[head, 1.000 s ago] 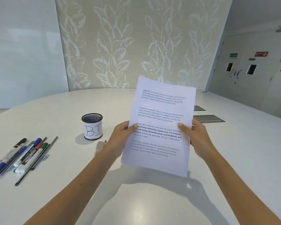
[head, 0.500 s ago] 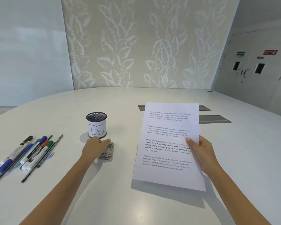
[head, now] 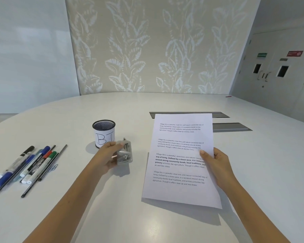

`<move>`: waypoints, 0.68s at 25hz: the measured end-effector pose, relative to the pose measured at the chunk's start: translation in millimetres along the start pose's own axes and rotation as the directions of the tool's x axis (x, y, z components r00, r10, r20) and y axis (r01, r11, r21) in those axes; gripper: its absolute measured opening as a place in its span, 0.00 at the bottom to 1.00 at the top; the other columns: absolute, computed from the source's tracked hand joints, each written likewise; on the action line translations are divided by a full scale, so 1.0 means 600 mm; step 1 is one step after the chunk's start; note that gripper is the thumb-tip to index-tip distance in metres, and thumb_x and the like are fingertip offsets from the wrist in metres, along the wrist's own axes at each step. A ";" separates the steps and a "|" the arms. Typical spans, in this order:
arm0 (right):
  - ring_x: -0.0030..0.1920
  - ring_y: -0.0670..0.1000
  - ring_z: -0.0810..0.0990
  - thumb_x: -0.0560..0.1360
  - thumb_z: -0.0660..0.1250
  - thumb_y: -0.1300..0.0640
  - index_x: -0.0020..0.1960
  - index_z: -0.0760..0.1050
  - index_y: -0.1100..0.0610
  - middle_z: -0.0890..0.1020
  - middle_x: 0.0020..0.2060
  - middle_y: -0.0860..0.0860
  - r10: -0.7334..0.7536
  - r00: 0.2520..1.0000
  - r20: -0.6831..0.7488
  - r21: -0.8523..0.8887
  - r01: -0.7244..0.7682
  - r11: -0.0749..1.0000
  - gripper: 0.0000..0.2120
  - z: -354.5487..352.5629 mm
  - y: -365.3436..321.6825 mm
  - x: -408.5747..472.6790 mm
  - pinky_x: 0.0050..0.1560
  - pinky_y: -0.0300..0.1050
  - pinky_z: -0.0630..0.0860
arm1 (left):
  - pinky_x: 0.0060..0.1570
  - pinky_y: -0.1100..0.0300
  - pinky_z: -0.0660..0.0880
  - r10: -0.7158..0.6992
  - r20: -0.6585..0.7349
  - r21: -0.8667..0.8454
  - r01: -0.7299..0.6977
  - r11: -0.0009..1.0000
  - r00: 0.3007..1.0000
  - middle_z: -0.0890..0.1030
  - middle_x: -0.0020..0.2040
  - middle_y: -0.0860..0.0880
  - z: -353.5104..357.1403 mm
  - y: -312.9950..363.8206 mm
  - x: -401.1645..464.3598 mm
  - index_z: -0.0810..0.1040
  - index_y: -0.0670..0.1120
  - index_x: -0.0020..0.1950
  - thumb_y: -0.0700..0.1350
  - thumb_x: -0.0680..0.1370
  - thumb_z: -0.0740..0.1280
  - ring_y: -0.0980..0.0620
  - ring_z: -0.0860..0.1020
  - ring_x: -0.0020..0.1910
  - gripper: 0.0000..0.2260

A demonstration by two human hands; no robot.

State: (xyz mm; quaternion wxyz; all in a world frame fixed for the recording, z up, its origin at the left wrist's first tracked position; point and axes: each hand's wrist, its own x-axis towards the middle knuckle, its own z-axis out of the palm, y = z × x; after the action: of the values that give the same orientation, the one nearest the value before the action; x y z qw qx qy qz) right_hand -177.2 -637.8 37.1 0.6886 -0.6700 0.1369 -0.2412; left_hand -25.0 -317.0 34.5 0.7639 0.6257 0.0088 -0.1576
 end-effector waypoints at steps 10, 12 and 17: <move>0.34 0.47 0.81 0.75 0.69 0.53 0.44 0.81 0.52 0.85 0.36 0.48 -0.317 0.948 -0.007 -0.440 0.282 0.852 0.04 0.027 -0.104 -0.002 0.36 0.41 0.75 | 0.43 0.54 0.83 0.025 0.253 -0.201 0.028 0.979 0.967 0.86 0.44 0.46 0.055 -0.007 0.010 0.82 0.41 0.52 0.44 0.75 0.70 0.46 0.83 0.41 0.08; 0.33 0.48 0.79 0.75 0.69 0.54 0.44 0.81 0.53 0.84 0.35 0.49 -0.356 0.934 0.000 -0.506 0.307 0.806 0.05 0.026 -0.116 -0.004 0.32 0.38 0.73 | 0.43 0.55 0.83 0.032 0.269 -0.225 0.031 0.974 0.963 0.86 0.45 0.46 0.060 -0.004 0.009 0.82 0.41 0.52 0.43 0.76 0.70 0.46 0.84 0.41 0.09; 0.38 0.58 0.81 0.76 0.68 0.55 0.47 0.81 0.58 0.85 0.38 0.57 -0.394 0.919 0.013 -0.555 0.334 0.762 0.07 0.026 -0.126 -0.009 0.39 0.49 0.77 | 0.33 0.60 0.81 0.053 0.267 -0.246 0.015 0.969 0.962 0.86 0.42 0.48 0.070 -0.003 0.005 0.82 0.41 0.51 0.43 0.77 0.69 0.49 0.84 0.37 0.07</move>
State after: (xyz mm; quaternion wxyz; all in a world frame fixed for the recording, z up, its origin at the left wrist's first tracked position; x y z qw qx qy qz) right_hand -184.7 -620.5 112.3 0.4003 -0.8382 0.1029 -0.3559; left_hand -30.2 -358.2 41.0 0.8310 0.4986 -0.0824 -0.2323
